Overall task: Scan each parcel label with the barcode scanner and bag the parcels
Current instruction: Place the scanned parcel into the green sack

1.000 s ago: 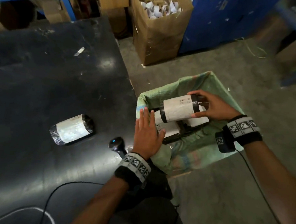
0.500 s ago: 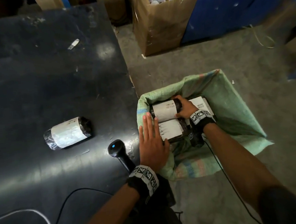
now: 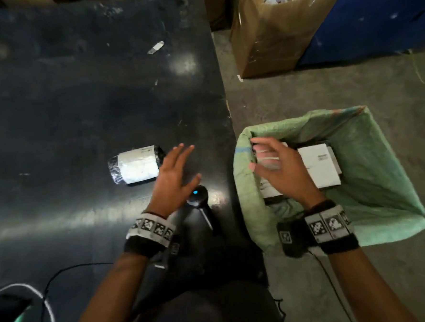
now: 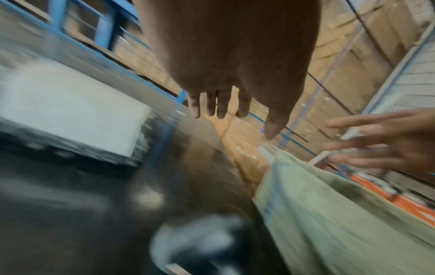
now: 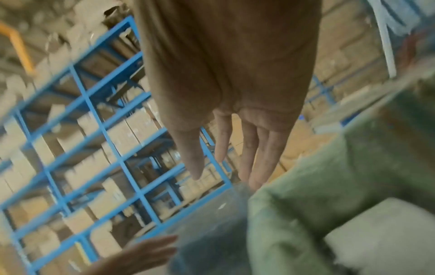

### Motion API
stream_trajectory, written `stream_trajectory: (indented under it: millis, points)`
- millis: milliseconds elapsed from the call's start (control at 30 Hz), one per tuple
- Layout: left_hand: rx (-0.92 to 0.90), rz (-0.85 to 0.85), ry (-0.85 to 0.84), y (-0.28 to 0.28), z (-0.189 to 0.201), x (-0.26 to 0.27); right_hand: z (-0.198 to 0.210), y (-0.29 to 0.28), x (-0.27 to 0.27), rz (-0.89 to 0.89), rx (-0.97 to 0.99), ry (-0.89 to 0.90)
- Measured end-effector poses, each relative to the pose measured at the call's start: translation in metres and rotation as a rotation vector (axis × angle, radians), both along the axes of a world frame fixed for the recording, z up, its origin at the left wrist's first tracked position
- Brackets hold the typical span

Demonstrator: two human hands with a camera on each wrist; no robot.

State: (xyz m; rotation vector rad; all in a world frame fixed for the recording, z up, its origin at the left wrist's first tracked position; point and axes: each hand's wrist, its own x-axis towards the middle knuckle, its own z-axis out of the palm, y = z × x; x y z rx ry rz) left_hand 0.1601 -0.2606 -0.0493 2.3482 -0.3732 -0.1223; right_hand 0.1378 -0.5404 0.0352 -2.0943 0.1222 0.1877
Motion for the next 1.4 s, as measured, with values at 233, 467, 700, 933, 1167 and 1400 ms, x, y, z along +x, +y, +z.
stream_trajectory:
  millis: [233,467,700,933,1167,1400]
  points:
    - [0.263,0.21,0.096,0.151,-0.028,0.034,-0.056,0.109,-0.04,0.066,0.015,0.237]
    - [0.133,0.177,0.321,0.195,-0.049,0.057,-0.092,0.131,-0.057,0.036,0.056,0.445]
    - [-0.015,0.109,0.418,0.189,-0.039,0.057,-0.114,0.142,-0.057,-0.062,0.369,0.508]
    - [-0.028,0.291,0.289,0.168,-0.035,0.021,-0.108,0.143,-0.047,-0.145,0.432,0.545]
    - [-0.074,0.51,0.141,0.132,-0.026,-0.029,-0.07,0.137,-0.046,-0.161,0.548,0.453]
    - [-0.086,0.566,-0.051,0.113,0.0,-0.063,0.0,0.128,-0.053,-0.11,0.648,0.237]
